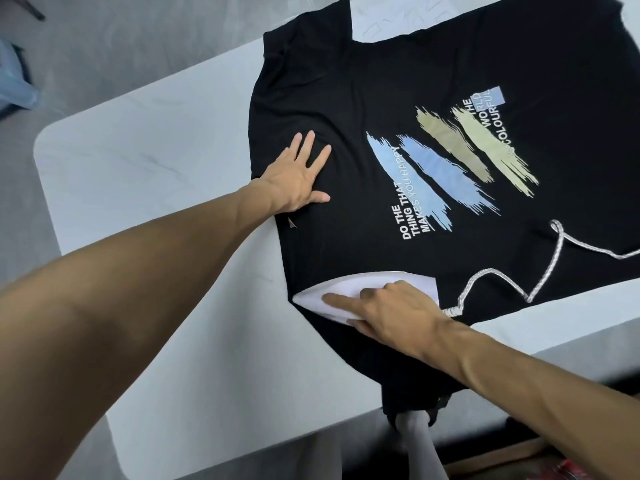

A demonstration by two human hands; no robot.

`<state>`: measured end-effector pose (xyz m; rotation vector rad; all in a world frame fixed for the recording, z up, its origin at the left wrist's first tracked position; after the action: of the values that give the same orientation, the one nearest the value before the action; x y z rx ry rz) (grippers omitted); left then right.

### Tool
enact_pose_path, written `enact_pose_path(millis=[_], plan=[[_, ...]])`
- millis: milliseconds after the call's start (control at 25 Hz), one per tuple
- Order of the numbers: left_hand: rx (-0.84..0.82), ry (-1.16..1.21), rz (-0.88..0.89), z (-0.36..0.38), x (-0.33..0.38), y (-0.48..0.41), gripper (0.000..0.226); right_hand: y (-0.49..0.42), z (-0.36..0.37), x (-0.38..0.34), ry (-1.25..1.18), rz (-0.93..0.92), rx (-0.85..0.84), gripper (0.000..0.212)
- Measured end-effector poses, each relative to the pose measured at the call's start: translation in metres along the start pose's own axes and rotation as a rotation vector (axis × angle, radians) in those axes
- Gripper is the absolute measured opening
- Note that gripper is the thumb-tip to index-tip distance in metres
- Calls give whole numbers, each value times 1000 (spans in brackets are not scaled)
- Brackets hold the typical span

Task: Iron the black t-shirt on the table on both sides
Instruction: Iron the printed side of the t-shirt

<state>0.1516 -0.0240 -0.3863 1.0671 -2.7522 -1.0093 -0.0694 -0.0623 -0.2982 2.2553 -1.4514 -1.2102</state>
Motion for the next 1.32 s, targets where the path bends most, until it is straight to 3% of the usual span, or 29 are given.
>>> enact_pose_path(millis=[200,440,520,720,840,960,1040,1160,1320], plan=[[19,-28,-8,-2,2,0,91,20,9,2,33,-45,-47,52],[75,21,-27,2,7,10,81,0,-38,34,18,193,281,51],[49,16,-26,1,8,7,83,-5,-32,36,29,208,256,51],[-21,33,-41,-2,5,5,86,26,8,7,-39,51,42,51],[85,148,-62,-11,9,15,81,33,-1,18,-88,112,133,51],[332,441,-176,-20,0,46,63,39,-42,57,-292,350,455,51],[394,552,-314,-15,-2,69,55,34,-66,77,-421,470,620,52],[413,623,-516,-10,12,77,53,-5,-96,86,-418,483,655,53],[387,595,-606,11,38,64,55,-46,-111,77,-213,468,574,54]])
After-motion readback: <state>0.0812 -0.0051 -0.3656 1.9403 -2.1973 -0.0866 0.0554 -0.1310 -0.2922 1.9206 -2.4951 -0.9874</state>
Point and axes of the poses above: each hand's wrist, its own y-axis away from the middle knuckle, its own z-axis out of the palm, x = y × z, the point moved 10 cm from there along -y, towards the middle knuckle, and after that the axes turned 10 degrees about -y, right-handed, at the moved point
